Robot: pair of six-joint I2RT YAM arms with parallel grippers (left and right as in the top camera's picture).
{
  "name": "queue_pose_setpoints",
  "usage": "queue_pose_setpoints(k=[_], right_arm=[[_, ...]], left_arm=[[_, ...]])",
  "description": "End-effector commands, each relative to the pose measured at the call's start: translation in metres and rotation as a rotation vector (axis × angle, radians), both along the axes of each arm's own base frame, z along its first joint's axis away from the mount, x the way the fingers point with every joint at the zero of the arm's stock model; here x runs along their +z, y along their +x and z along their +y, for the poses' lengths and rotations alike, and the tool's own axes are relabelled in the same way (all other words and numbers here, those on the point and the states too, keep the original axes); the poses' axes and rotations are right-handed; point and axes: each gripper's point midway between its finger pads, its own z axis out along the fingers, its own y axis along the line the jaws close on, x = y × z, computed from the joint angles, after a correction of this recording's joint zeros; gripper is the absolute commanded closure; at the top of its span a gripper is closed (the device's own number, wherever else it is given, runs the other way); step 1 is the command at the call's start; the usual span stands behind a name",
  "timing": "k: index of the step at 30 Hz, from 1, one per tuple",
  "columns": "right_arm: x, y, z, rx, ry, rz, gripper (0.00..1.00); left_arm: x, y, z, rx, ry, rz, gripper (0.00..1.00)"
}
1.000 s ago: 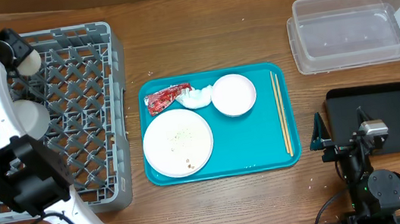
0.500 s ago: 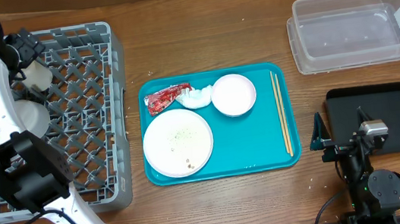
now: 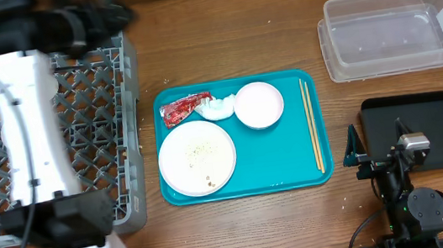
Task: Sort waste into correct bins and load items into the dishwasher
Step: 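Reach the left gripper to the pink bowl and grasp its rim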
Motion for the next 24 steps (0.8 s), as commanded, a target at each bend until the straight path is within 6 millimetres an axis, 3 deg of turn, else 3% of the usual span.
queue_pose_setpoints(k=[1, 2, 5, 8, 12, 18, 24], right_arm=[[-0.002, 0.000, -0.001, -0.005, -0.004, -0.005, 0.00], [-0.002, 0.000, -0.001, -0.005, -0.004, -0.005, 0.00], [-0.002, 0.000, -0.001, -0.005, -0.004, -0.005, 0.00], [-0.002, 0.000, -0.001, -0.005, -0.004, -0.005, 0.00], [-0.002, 0.000, -0.001, -0.005, -0.004, -0.005, 0.00], [-0.002, 0.000, -0.001, -0.005, -0.004, -0.005, 0.00], [-0.002, 0.000, -0.001, -0.005, -0.004, -0.005, 0.00]], left_arm=[[-0.034, -0.028, -0.086, -0.285, 0.047, 0.070, 0.11], [-0.049, -0.035, -0.105, -0.326, 0.079, 0.109, 0.19], [-0.092, -0.058, -0.158, -0.450, 0.161, 0.196, 0.28], [-0.141, -0.086, -0.208, -0.577, 0.260, 0.280, 0.28], [-0.189, -0.114, -0.253, -0.694, 0.351, 0.337, 0.29], [-0.243, -0.135, -0.282, -0.728, 0.514, 0.362, 0.29], [-0.268, -0.134, -0.275, -0.663, 0.687, 0.350, 0.30]])
